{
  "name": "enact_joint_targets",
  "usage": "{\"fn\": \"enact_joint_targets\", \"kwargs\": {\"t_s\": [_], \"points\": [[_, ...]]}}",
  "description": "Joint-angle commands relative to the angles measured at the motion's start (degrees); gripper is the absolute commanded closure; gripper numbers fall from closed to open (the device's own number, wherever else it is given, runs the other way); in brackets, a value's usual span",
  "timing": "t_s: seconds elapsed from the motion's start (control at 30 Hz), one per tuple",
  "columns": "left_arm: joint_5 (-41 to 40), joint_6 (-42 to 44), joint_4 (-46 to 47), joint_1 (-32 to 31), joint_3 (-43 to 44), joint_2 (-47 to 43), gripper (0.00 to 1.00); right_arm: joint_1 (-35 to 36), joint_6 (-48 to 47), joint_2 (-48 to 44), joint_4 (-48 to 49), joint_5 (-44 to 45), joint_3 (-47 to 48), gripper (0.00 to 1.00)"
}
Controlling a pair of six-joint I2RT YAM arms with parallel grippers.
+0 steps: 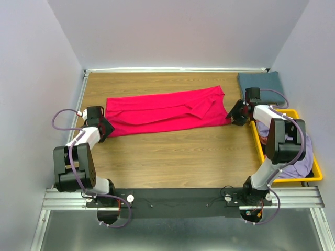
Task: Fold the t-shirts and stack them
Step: Fold the tshirt
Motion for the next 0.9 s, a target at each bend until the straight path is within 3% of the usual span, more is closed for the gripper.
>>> {"fn": "enact_joint_targets", "kwargs": {"t_s": [0.0,0.4,0.5,0.53,0.57,0.6,0.63,0.67,0.73,0.87], "points": [[-0.6,-0.9,1.3,-0.1,-1.0,1.2,0.37,0.0,1.3,2.1,2.5,-1.5,-0.9,0.45],[0.9,-2.7,2.5,-0.2,-1.4,1.8,0.43,0.0,1.3,3.1,4.8,-1.9,-3.7,0.54],[1.1,-3.3,2.5,-0.1,-1.8,1.8,0.53,0.0,1.1,3.2,5.0,-1.3,-4.1,0.6],[1.2,-3.3,2.3,-0.1,-2.3,1.8,0.68,0.0,0.9,3.2,5.0,-1.0,-4.3,0.69],[1.1,-3.6,1.9,-0.1,-2.6,1.8,0.74,-0.1,0.8,3.2,5.1,-0.8,-4.3,0.74],[0.3,-4.0,1.4,-0.1,-3.0,1.3,0.79,-0.3,0.8,3.2,5.1,-0.8,-4.4,0.86],[-0.4,-4.4,0.9,0.1,-3.5,0.7,0.9,-0.5,0.7,3.1,5.0,-0.6,-4.6,0.91],[-1.3,-4.9,0.0,0.3,-3.9,-0.2,0.95,-0.7,0.6,2.9,5.0,-0.3,-4.8,0.97],[-3.0,-6.5,-0.7,1.1,-5.7,-4.2,1.0,-1.8,0.6,1.4,5.0,0.4,-5.5,0.99],[-5.2,-8.7,-2.6,5.0,-7.6,-10.6,1.0,-4.0,1.2,-1.8,4.8,1.3,-8.9,0.99]]}}
